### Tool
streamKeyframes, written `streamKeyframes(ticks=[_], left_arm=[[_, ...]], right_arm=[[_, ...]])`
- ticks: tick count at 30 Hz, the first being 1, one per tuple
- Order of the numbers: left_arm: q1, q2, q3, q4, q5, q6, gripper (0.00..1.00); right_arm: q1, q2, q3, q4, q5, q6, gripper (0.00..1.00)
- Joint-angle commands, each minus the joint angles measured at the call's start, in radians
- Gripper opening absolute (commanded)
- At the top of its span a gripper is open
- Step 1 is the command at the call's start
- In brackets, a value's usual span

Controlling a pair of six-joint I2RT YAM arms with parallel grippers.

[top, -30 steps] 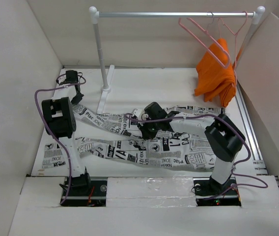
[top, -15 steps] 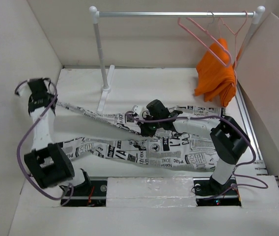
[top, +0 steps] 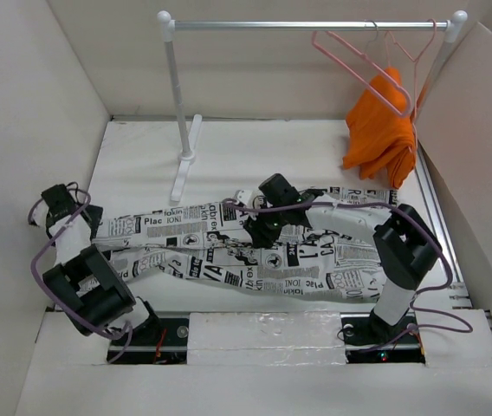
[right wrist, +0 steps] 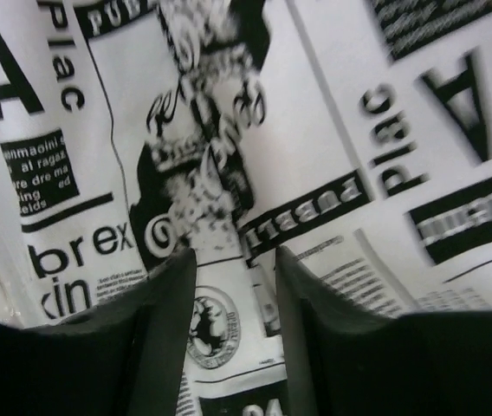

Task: Place the trousers on the hanger
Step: Flatten out the trousers at the center of the board.

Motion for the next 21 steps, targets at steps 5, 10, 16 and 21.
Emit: streamKeyframes(ticks=[5,10,16,21], left_arm=[[-0.273,0.041,0.147,0.046,-0.208,0.083,0.72],[-0.284,0.244,0.282,-0.049,-0.346,0.086,0.7],[-0.284,0.358,0.322,-0.028,-0.371,0.119,0.68],[-0.284,0.425,0.31,-0.008,-0.354,0.111,0.6]], right_arm=[[-0.047,0.015,0.181,-0.001,-0.048,0.012,0.0],[-0.047,-0.017,0.168,0.013,-0.038,0.033,0.0],[-0.047,-0.055,0.05,0.045,-0.04,0.063,0.11],[-0.047,-0.075,-0.001,0.059,-0.046,0.073,0.33]])
